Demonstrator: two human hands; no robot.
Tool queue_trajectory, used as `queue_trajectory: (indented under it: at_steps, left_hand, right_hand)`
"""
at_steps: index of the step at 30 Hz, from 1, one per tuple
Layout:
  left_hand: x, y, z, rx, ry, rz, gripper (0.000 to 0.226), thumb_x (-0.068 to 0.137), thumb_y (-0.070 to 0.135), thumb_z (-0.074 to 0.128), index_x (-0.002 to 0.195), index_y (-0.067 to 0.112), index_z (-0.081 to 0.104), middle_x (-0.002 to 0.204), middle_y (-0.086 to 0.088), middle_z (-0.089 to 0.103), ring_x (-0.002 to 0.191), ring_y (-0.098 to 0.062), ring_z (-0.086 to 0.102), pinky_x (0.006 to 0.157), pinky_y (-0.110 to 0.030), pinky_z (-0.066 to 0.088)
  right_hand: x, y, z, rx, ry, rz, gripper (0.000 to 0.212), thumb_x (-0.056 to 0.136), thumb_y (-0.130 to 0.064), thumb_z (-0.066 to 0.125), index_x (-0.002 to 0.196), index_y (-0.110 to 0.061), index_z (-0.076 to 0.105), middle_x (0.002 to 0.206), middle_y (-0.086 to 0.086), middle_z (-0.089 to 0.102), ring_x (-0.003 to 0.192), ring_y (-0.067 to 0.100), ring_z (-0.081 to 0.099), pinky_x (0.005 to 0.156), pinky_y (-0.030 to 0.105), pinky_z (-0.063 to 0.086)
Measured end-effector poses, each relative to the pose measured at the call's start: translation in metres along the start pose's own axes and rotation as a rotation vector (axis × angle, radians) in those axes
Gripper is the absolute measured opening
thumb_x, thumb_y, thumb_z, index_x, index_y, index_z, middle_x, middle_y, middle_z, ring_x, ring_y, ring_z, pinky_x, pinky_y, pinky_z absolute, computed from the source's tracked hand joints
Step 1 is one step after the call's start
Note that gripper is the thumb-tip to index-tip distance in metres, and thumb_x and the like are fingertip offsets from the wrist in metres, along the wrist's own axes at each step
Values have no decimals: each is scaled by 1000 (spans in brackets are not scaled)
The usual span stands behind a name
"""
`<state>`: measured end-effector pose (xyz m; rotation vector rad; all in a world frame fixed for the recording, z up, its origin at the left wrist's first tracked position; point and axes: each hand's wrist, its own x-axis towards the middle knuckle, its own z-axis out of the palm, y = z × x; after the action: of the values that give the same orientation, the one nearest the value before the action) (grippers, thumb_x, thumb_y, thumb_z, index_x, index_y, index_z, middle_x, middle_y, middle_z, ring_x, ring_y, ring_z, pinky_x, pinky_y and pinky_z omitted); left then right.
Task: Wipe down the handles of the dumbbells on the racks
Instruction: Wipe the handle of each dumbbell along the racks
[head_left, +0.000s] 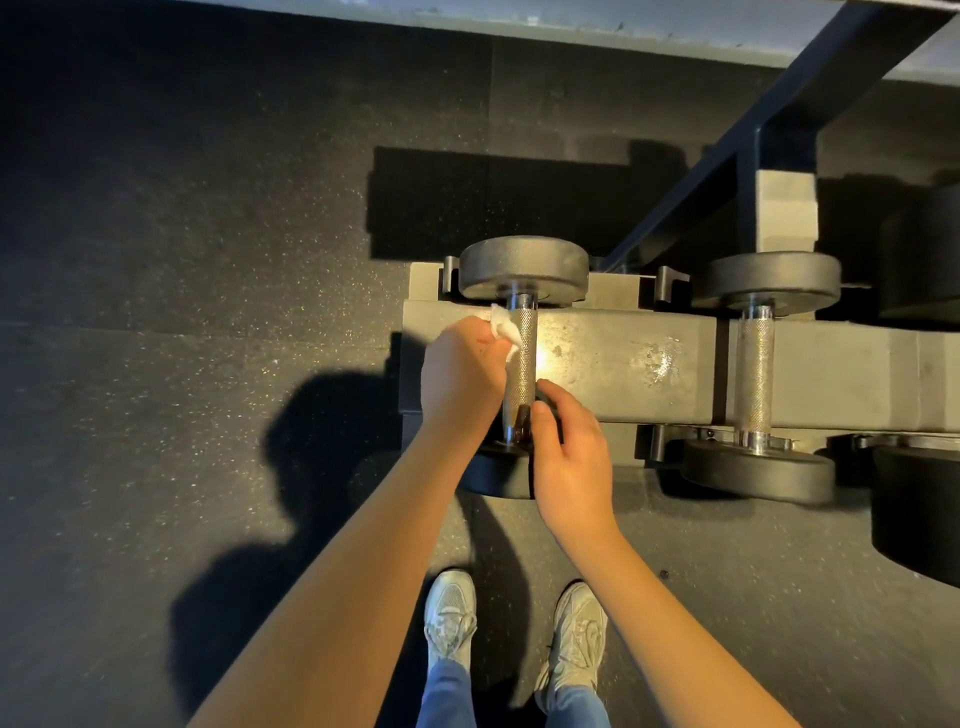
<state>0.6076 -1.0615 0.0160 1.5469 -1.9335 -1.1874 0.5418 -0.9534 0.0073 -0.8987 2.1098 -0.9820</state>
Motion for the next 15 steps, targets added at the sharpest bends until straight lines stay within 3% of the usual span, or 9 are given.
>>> queue_trajectory:
  at_steps: [4,6,10,15]
  left_hand:
    - [-35,-3,-1,89,-125,-140,15,95,21,55,80,16,56,75,4,57,69,-8,55,60,-13,39]
    - [-38,-3,-5,69,-108,-156,13,94,18,57,82,13,58,80,1,59,75,-13,58,64,-17,42]
    - [-14,6,-7,4,-62,-139,18,96,17,49,80,12,57,74,-5,57,68,-18,53,61,-26,42]
    - [-34,-4,-6,39,-149,-204,15,94,20,55,80,16,55,74,5,55,66,-7,51,59,-13,37]
  right_hand:
    - [1,1,-1,-18,7,3,33,100,-21,44,131,-17,55,123,-8,56,116,4,45,97,20,32]
    - [0,0,-2,-25,8,1,32,100,-20,45,130,-16,56,121,-9,56,114,3,45,95,18,32]
    - [0,-1,-1,4,13,0,36,98,-29,42,127,-16,59,122,-7,60,114,6,48,96,23,36]
    - [0,1,-1,-9,6,22,34,100,-22,43,131,-15,54,128,-2,58,121,11,47,102,26,36]
